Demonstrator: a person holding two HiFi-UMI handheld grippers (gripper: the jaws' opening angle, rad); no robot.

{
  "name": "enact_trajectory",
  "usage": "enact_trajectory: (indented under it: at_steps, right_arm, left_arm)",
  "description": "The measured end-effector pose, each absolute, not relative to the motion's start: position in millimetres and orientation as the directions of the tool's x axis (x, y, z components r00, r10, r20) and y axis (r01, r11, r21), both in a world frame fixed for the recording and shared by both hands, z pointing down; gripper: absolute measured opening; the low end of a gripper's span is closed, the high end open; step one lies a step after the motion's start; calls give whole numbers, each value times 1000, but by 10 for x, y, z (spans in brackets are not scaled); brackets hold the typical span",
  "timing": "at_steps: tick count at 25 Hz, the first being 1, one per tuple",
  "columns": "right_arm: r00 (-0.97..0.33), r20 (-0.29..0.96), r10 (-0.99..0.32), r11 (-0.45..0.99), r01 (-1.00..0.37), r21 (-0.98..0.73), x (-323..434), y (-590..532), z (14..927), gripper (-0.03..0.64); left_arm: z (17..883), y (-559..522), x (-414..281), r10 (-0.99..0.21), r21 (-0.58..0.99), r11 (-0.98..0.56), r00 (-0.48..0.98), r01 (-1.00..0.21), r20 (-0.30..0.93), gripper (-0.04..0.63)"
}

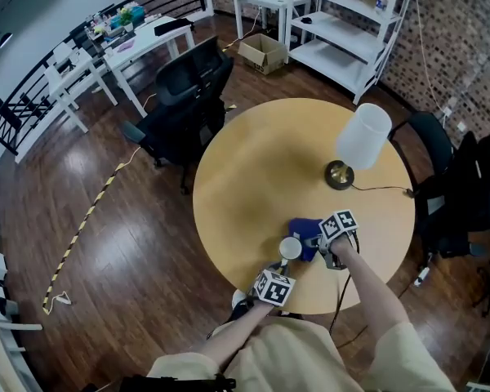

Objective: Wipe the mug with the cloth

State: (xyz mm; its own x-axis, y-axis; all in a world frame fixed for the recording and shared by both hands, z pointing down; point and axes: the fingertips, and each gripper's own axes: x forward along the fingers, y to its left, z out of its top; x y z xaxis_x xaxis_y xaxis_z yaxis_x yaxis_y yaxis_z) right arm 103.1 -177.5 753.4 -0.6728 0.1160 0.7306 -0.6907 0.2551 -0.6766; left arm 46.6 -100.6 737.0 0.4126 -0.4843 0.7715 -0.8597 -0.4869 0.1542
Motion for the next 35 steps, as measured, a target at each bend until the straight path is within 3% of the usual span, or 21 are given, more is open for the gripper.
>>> enact_trajectory:
  at_steps: [16, 35]
  right_arm:
    - [-659, 750, 55, 244, -719, -650, 1084, -1590, 7518, 52]
    - [-671, 737, 85, 281, -693, -664, 979, -1292, 7492, 52]
  left_arm:
    - [7364, -1000, 481, -470, 174, -488, 425, -856, 773, 51]
    - [7375, -1015, 489, -469, 189, -482, 435, -855, 768, 51]
